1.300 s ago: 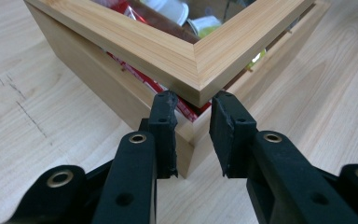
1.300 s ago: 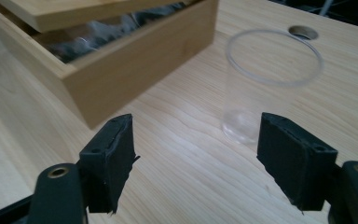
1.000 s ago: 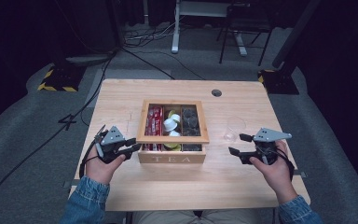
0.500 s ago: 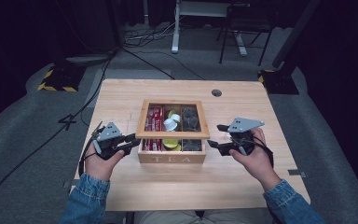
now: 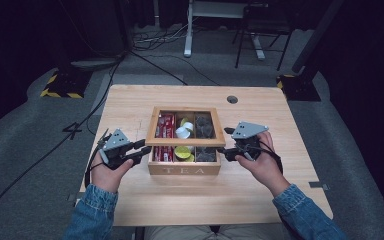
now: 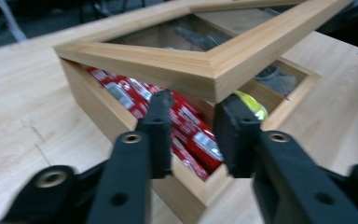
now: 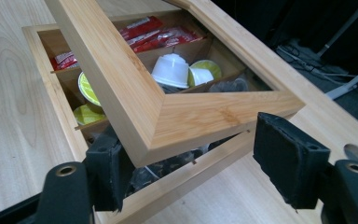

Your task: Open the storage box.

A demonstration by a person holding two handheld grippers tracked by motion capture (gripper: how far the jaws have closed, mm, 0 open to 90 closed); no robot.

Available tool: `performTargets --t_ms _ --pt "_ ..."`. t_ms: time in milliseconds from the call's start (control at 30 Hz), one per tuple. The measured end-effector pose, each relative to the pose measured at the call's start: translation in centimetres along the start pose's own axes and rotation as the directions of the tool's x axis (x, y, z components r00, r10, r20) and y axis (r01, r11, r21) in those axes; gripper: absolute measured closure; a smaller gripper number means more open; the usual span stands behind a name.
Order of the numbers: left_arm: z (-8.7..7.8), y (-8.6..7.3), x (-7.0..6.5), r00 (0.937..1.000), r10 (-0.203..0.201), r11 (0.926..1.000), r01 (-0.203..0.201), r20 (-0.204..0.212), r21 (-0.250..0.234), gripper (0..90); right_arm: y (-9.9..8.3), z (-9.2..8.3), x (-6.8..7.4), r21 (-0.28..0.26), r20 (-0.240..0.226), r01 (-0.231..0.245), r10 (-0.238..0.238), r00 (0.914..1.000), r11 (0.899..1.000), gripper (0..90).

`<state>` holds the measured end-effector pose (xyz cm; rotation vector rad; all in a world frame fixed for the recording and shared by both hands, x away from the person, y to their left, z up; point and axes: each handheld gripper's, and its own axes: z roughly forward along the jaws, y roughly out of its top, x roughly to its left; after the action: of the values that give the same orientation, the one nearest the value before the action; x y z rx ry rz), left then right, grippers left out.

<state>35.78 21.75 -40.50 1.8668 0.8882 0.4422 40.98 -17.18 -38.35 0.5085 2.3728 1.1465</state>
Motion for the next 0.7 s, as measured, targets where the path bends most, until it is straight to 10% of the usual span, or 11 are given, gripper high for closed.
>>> performTargets --t_ms 167,700 --pt "0.0 -0.2 0.1 0.9993 -0.014 0.9999 0.014 -0.035 -0.004 44.0 0.5 -0.2 -0.6 -0.037 -0.008 -0.002 0.001 1.0 0.999 31.5" --pt "-1.5 -2.0 0.7 0.9943 -0.038 0.9989 0.04 -0.1 0.023 38.9 4.6 -0.4 -5.0 -0.142 -0.023 -0.056 0.053 0.9983 0.988 39.5"
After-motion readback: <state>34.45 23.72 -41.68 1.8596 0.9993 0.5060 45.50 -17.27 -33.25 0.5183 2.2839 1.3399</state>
